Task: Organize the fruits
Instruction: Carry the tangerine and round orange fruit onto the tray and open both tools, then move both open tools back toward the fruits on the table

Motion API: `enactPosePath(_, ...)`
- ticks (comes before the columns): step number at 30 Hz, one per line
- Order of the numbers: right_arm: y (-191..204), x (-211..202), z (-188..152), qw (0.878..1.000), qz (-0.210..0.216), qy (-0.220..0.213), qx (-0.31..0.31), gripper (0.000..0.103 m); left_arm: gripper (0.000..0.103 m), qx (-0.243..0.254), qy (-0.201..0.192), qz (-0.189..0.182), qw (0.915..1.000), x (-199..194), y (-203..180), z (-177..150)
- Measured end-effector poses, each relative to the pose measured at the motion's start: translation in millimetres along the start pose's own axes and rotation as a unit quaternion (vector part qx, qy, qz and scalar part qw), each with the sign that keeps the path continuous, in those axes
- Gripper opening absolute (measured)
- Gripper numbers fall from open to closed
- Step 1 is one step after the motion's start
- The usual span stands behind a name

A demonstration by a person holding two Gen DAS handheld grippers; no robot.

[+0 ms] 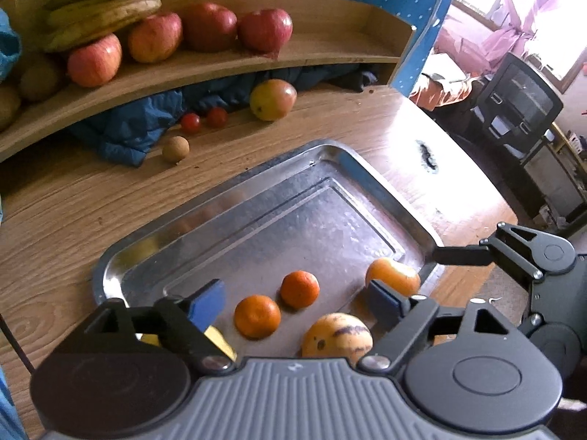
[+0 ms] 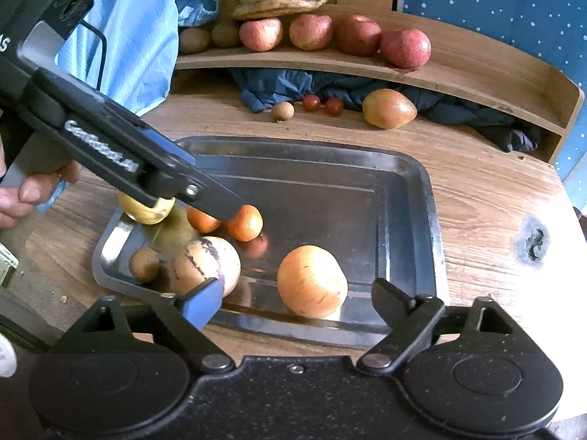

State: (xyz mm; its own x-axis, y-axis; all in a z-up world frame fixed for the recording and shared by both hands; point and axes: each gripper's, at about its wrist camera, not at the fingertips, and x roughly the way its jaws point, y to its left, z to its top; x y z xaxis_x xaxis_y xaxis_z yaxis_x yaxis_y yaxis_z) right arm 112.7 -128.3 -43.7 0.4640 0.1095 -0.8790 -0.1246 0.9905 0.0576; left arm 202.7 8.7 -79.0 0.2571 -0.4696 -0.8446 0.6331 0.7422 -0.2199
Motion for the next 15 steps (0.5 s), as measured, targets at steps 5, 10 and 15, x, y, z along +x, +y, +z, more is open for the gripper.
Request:
enactPosePath(5,4.0,-11.7,-0.1,1.000,0.005,0.001,-0.003,0.097,0.101,0.001,-0.015,-0.015,0.9998,-20.7,6.3,-16.1)
enactPosePath(10,11.9,-16.6,1.6,1.000,0.002,0.006,-0.010,0.099,0.102,-0.007,-0.006,-0.006,0.9999,-31.0,13.7,-34.1)
enactPosePath(15,22.8,-18.9,7.6,1.000,0.008,0.011,-0.026,0.100,0.103,-0.022,-0.006,0.004,0.9997,-45.9,27.3,-51.1)
